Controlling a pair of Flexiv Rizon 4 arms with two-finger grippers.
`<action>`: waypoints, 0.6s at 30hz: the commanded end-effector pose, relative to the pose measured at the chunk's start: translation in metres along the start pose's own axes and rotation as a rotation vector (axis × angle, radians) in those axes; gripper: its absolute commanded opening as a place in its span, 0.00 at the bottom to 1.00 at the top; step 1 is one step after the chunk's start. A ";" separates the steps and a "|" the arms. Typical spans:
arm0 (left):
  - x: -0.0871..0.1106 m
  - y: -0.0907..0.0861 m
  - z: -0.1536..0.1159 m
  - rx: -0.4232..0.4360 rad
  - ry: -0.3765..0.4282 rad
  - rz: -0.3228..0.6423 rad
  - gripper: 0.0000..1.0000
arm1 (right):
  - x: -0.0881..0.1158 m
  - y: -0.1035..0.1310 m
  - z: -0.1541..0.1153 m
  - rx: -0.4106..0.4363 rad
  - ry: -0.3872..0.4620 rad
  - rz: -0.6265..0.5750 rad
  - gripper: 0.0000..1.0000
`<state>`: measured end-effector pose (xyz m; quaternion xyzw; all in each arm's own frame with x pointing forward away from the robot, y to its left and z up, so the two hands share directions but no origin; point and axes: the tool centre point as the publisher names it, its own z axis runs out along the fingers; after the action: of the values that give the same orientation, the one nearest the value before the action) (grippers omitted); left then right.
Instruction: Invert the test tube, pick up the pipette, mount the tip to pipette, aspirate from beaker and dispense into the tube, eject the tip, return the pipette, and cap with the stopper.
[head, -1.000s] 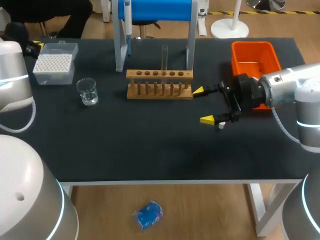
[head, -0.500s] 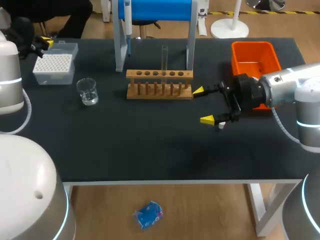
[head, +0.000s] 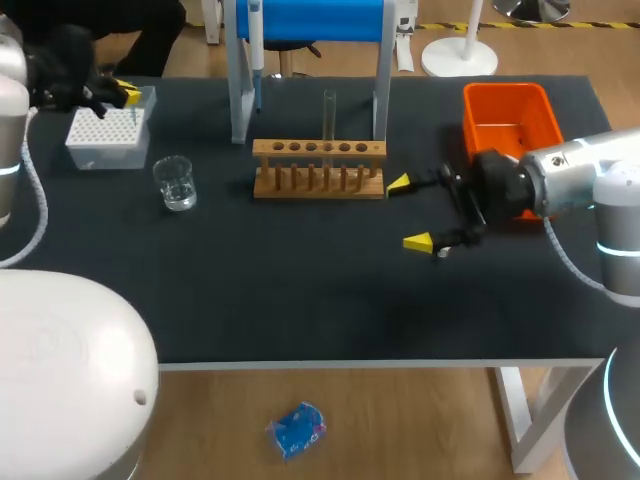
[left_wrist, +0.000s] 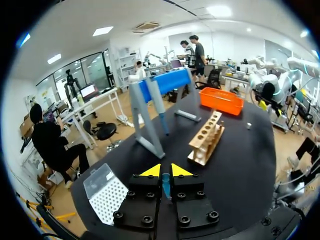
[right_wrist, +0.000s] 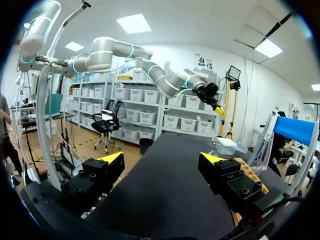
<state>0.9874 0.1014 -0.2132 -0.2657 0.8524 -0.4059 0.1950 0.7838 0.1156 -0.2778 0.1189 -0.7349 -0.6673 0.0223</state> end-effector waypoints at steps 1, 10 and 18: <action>0.039 -0.010 -0.019 -0.035 0.003 0.035 0.00 | 0.019 0.003 -0.009 0.005 0.000 -0.007 1.00; 0.115 -0.023 -0.009 0.001 0.100 0.128 0.00 | 0.025 0.003 -0.011 -0.039 0.022 -0.012 1.00; 0.163 -0.040 -0.001 0.066 0.164 0.184 0.00 | 0.025 0.003 -0.011 -0.039 0.022 -0.012 1.00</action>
<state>0.8811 -0.0122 -0.1971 -0.1496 0.8781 -0.4237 0.1642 0.7614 0.1002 -0.2761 0.1294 -0.7211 -0.6800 0.0287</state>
